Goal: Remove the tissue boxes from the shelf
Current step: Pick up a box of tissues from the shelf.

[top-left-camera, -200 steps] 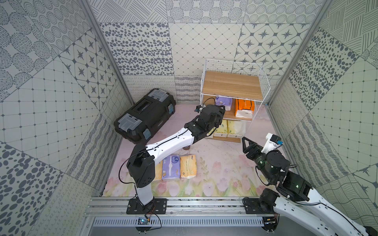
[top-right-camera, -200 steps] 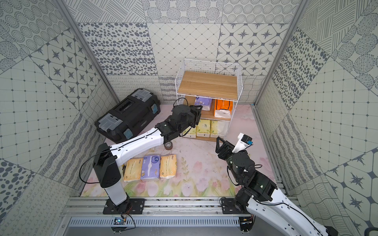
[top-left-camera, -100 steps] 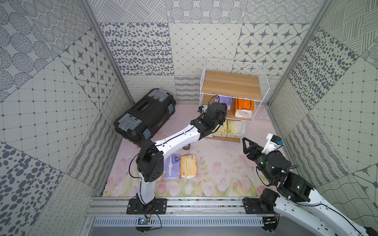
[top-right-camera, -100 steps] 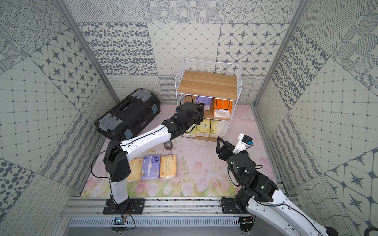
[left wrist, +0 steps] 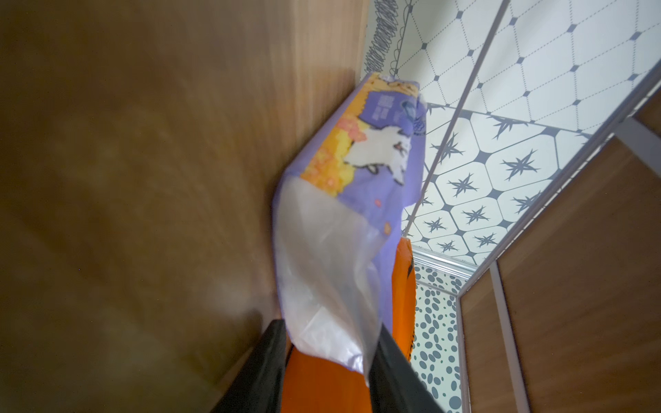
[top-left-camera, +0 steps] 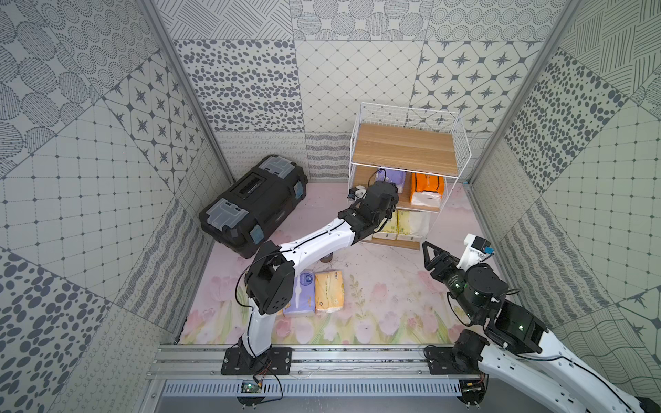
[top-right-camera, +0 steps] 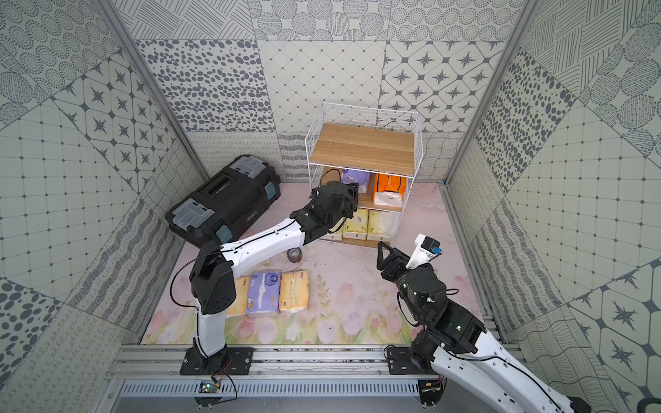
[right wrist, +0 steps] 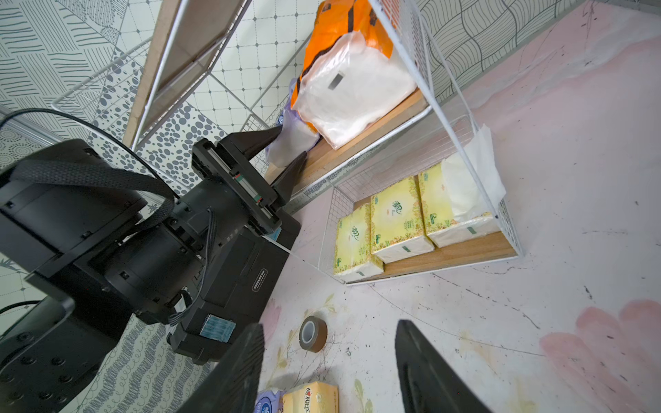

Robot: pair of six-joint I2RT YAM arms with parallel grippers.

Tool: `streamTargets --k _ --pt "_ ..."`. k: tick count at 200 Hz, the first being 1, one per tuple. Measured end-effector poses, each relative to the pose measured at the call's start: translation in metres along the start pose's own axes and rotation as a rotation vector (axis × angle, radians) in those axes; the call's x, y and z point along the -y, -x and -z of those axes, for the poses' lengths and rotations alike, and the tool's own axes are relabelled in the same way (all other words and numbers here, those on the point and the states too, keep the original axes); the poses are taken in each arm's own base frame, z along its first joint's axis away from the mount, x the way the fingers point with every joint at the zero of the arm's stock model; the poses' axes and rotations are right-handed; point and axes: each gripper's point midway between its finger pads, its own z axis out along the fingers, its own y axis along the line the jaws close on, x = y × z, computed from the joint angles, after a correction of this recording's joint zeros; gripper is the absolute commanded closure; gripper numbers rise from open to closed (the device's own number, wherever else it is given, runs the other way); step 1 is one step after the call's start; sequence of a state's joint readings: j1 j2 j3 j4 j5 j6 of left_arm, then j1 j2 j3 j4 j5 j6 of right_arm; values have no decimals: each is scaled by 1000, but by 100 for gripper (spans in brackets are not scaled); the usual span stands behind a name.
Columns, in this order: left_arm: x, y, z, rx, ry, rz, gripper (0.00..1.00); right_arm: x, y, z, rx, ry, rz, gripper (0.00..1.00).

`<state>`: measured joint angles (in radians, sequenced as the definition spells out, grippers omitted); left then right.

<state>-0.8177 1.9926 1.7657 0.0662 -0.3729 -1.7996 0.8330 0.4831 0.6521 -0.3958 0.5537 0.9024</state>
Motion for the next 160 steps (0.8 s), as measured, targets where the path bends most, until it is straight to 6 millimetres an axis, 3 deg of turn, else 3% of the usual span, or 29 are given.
streamTargets --k 51,102,160 --pt "5 0 -1 3 -24 11 75 -1 -1 0 -4 3 -6 38" --pt "11 1 0 9 -48 18 100 -1 -1 0 -6 6 -7 38" --pt "8 2 -1 10 -59 -3 100 -1 -1 3 -9 15 -10 38"
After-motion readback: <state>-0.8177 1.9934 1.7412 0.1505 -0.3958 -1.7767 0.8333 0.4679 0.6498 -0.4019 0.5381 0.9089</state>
